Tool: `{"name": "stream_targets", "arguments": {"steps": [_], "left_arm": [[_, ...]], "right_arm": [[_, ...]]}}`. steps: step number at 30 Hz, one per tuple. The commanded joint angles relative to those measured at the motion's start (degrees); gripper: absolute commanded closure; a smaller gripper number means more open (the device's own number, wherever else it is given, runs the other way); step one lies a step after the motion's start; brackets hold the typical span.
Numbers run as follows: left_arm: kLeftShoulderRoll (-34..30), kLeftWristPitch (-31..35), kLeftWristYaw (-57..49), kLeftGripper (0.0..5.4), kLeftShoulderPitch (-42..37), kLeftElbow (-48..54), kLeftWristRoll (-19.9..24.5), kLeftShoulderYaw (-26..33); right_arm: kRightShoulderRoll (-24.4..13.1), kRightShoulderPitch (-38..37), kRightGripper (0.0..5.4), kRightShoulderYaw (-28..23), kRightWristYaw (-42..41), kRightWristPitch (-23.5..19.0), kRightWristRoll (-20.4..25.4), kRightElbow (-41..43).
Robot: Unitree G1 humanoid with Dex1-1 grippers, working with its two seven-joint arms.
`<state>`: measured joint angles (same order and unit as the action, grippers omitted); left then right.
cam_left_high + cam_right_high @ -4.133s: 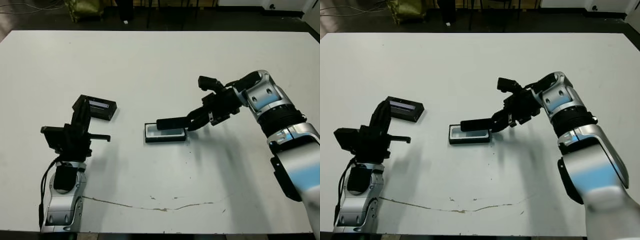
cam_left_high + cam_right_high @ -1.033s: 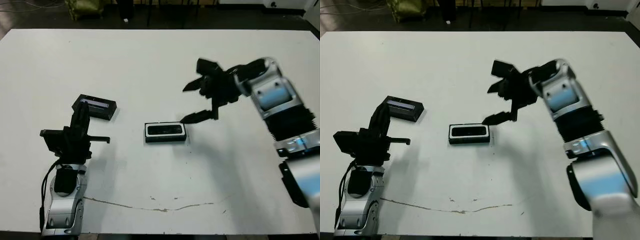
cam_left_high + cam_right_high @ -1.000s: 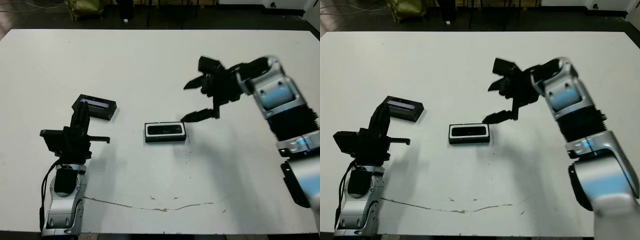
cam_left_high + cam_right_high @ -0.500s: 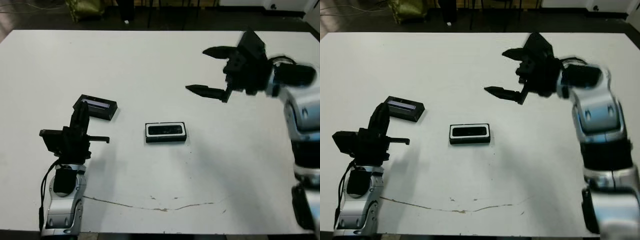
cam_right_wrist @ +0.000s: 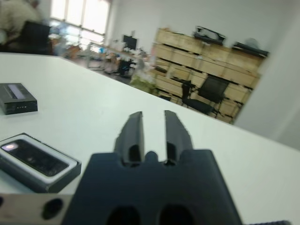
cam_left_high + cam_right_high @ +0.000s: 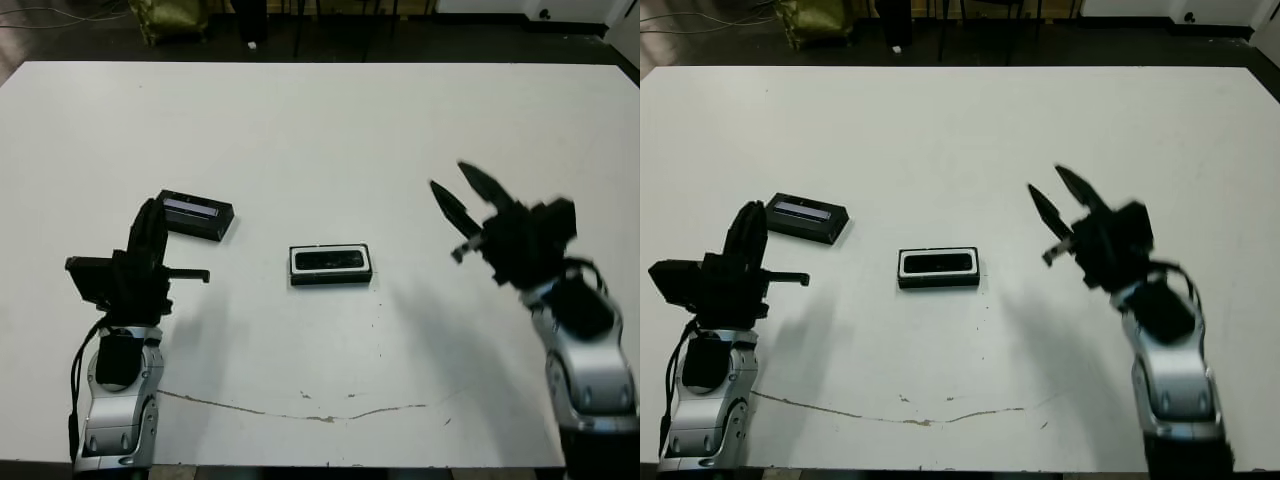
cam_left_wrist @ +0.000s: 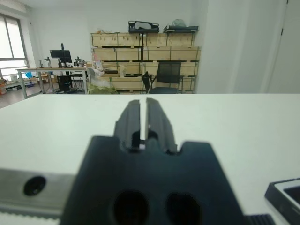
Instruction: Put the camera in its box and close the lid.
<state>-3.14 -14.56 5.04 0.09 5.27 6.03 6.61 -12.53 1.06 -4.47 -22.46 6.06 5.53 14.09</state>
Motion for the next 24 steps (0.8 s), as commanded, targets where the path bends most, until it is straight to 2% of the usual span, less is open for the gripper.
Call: {"name": "stream_targets", "arguments": {"steps": [1,5,7,10,15,19,24], "left_arm": [[-1.18,0.73,0.52,5.40,-0.02,-0.91,-0.36,0.10],[-1.64,0.79,0.60,5.40,-0.30,-1.32,-0.38,0.49],[-1.92,0.63,0.68,5.40,-0.42,-1.56,-0.31,0.74],[-2.51,0.08,1.18,5.40,-0.61,-2.00,0.01,1.06],[-3.23,-0.55,2.12,5.40,-0.90,-2.57,0.58,1.69],[-3.96,-2.11,3.43,5.40,-1.52,-3.68,1.41,2.41],[-6.45,-1.88,4.72,5.40,-2.87,-2.07,1.72,3.65]], "right_arm": [[1.09,-4.82,5.39,-0.69,1.76,3.20,0.73,0.88],[3.10,-8.18,5.39,-0.84,3.03,10.25,1.78,-0.57],[4.72,-9.73,5.39,-0.68,5.62,13.15,0.09,-0.91],[6.90,-11.47,5.39,-0.19,9.44,15.36,-2.36,-1.24],[9.07,-13.42,5.39,0.98,13.21,13.55,-3.38,0.92],[8.58,-14.01,5.39,1.41,13.75,13.14,-3.71,1.78],[8.10,-13.13,5.39,1.00,13.19,13.92,-1.63,0.62]]}}
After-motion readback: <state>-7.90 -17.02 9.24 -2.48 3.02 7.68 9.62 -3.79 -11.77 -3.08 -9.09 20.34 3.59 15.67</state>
